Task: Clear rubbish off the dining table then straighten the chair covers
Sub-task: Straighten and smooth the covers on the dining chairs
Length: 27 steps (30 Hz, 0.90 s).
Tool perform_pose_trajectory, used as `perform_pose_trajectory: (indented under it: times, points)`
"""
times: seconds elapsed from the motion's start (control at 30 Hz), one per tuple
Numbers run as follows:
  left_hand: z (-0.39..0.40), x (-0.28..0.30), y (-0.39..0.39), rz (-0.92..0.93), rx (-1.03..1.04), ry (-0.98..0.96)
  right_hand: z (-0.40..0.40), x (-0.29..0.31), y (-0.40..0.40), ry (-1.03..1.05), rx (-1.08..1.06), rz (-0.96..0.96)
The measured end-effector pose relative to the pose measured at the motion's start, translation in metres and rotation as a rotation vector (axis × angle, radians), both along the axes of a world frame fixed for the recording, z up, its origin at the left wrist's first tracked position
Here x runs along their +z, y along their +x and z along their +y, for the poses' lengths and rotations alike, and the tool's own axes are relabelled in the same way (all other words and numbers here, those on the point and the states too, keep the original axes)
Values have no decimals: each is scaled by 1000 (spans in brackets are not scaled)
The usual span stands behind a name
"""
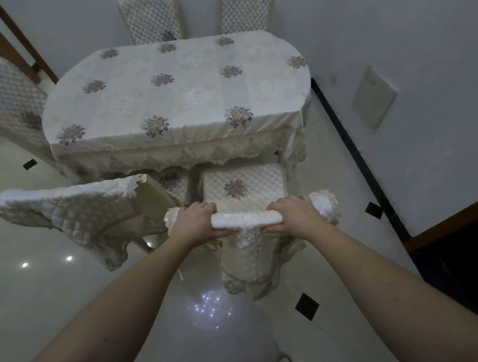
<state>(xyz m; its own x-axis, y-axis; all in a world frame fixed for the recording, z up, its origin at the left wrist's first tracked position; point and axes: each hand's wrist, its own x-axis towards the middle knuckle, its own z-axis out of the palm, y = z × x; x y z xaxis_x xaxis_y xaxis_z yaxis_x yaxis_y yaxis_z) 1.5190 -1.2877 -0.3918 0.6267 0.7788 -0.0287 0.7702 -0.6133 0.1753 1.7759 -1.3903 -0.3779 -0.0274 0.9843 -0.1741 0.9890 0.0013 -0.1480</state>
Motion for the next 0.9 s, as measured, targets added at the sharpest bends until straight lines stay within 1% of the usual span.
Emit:
perform_pose_trajectory:
  times: [0.13, 0.27, 0.4, 0.5, 0.63, 0.77, 0.9]
  points:
    - [20, 5, 8, 8, 15, -26, 26, 3, 8, -51, 11, 20]
    - [41, 5, 15, 13, 26, -15, 50, 3, 15, -57, 19, 9]
    - [63, -4, 19, -30, 37, -12, 74, 4, 22, -75, 23, -16]
    - [79, -7, 20, -53, 9, 13, 87, 7, 22, -95, -15, -10]
    - [97, -11, 18, -89, -43, 64, 100, 8, 20, -92, -32, 0]
    - [113, -12, 17, -71, -52, 58, 113, 8, 19, -69, -30, -10]
    - [121, -13, 18, -96, -53, 96, 123, 3, 21, -21, -28, -8]
